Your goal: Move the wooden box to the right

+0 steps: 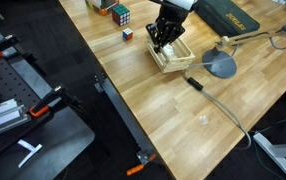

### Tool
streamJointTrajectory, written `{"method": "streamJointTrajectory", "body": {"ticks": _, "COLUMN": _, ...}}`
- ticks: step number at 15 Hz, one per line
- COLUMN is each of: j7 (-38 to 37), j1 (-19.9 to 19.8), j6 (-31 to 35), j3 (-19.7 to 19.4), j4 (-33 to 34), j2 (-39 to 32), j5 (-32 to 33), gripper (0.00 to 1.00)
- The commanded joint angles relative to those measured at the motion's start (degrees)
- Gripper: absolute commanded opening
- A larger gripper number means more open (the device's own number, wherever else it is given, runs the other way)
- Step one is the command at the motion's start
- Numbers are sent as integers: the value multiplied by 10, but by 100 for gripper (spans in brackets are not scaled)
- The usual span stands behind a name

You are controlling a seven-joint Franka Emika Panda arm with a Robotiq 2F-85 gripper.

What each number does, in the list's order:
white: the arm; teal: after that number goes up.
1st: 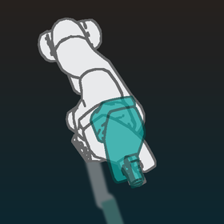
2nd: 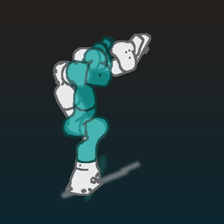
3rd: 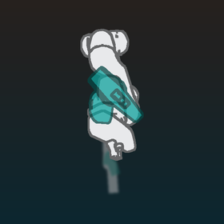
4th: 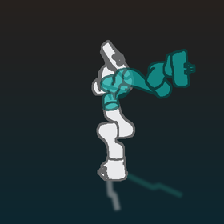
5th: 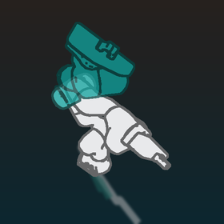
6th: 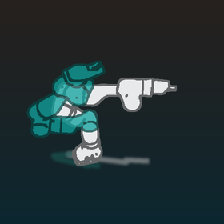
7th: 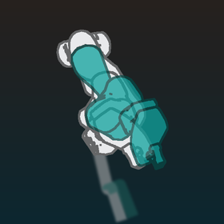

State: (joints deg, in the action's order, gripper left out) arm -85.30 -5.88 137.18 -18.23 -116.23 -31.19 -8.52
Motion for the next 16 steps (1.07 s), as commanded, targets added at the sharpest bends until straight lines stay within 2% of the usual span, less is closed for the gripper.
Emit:
{"method": "streamJointTrajectory", "body": {"ticks": 1, "j7": -90, "j1": 14, "j6": 32, "j3": -16, "j4": -60, "j2": 38, "j5": 2, "gripper": 2}}
{"method": "streamJointTrajectory", "body": {"ticks": 8, "j7": -209, "j1": 2, "j6": 31, "j3": -15, "j4": -82, "j2": 30, "j5": -4, "gripper": 2}}
{"method": "streamJointTrajectory", "body": {"ticks": 12, "j7": -233, "j1": -7, "j6": 22, "j3": -6, "j4": -76, "j2": 25, "j5": -10, "gripper": 2}}
{"method": "streamJointTrajectory", "body": {"ticks": 13, "j7": -236, "j1": -6, "j6": 21, "j3": -6, "j4": -74, "j2": 24, "j5": -7, "gripper": 24}}
{"method": "streamJointTrajectory", "body": {"ticks": 14, "j7": -239, "j1": -5, "j6": 18, "j3": -5, "j4": -71, "j2": 22, "j5": -4, "gripper": 34}}
{"method": "streamJointTrajectory", "body": {"ticks": 16, "j7": -242, "j1": -3, "j6": 15, "j3": -5, "j4": -65, "j2": 15, "j5": 2, "gripper": 47}}
